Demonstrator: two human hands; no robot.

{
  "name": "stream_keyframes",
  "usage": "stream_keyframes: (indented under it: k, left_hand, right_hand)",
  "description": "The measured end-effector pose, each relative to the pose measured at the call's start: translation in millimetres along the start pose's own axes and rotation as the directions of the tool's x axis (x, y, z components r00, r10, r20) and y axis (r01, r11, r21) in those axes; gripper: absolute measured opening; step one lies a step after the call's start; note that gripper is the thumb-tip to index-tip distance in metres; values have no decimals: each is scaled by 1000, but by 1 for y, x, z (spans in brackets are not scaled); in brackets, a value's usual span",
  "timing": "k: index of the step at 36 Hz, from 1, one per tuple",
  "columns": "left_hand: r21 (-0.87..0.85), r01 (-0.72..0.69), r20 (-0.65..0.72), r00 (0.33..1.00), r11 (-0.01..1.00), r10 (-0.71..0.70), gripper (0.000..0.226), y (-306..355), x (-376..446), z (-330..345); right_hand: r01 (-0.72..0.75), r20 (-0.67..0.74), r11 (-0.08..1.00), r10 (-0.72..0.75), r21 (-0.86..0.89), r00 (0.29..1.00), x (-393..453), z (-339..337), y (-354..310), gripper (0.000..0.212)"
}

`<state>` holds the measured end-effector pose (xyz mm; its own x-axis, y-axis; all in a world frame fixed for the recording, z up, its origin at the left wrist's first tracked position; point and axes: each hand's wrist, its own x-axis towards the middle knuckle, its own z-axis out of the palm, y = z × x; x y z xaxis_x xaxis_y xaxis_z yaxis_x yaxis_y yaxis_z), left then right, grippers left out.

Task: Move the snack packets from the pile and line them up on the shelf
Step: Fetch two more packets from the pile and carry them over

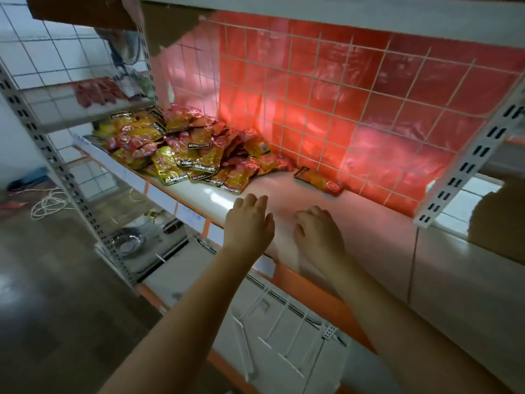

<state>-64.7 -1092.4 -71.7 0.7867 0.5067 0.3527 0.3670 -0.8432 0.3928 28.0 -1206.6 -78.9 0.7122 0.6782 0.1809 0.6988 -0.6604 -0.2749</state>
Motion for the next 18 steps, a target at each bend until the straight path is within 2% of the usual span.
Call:
stream_keyframes:
  k: [6,12,15,18]
  left_hand:
    - [60,5,51,999,998,-8,40,-53,46,2]
    - [67,33,52,998,997,-37,37,-110,84,-10]
    - [34,32,77,996,999,-35,39,-138,105,-16]
    - [-10,24,118,993,1000,-23,44,-166,129,-19]
  right_hand:
    - [-25,54,1000,24,6,998,56,34,-23,30]
    - [-83,26,994,82,72,996,104,53,-60,34]
    - [-156,0,979,157,131,988,126,66,-80,24]
    - [-283,-58,927,306,245,950,145,77,-101,21]
